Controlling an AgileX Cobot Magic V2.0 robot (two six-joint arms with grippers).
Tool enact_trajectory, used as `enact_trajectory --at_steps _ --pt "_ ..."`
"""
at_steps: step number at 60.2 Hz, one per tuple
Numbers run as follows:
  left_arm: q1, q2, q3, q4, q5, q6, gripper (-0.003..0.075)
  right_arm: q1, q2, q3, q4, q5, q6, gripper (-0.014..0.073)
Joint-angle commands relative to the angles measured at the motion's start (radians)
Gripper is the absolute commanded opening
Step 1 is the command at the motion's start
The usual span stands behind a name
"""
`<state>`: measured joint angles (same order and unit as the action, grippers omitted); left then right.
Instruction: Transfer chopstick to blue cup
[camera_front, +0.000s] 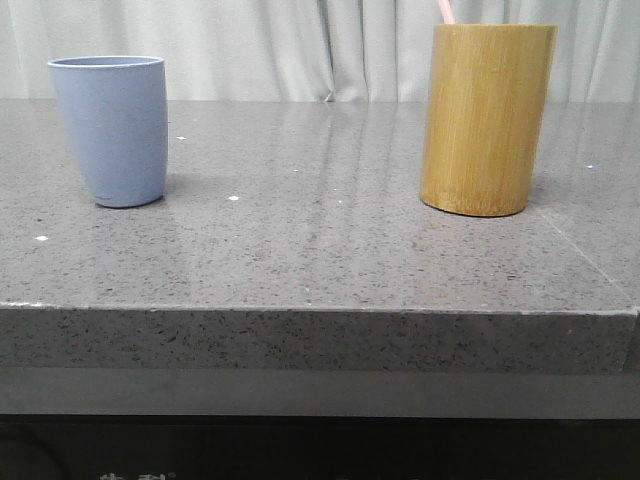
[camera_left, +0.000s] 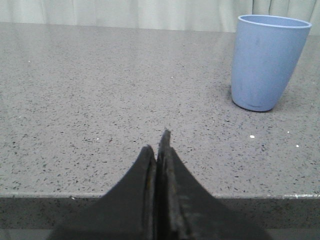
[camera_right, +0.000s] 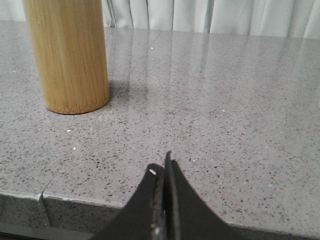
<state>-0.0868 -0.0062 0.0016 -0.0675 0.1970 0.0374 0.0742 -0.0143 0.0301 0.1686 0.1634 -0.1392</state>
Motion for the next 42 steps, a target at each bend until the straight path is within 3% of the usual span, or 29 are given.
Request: enact_trajectory --at_steps 1,15,27,35,42 --pt "0.003 -0.022 0.007 -0.008 -0.084 -0.007 -0.0019 -0.006 -0.018 -0.007 -0.005 -0.087 -0.005 -0.0102" --pt "0.003 -0.022 0.007 -0.008 -0.163 -0.007 -0.0019 -0.006 -0.018 -0.009 -0.005 -0.127 -0.005 -0.0102" --pt "0.003 -0.022 -0.032 -0.011 -0.377 -0.015 -0.0019 -0.006 -0.018 -0.079 0.053 -0.210 -0.005 -0.0102" --pt "0.003 -0.008 -0.135 -0.011 -0.333 -0.037 -0.0019 -0.006 -0.014 -0.177 0.056 -0.188 -0.005 -0.0102" --pt "0.003 0.053 -0.245 -0.011 -0.219 -0.037 -0.0019 -0.007 0.030 -0.289 0.056 -0.094 -0.005 -0.0102"
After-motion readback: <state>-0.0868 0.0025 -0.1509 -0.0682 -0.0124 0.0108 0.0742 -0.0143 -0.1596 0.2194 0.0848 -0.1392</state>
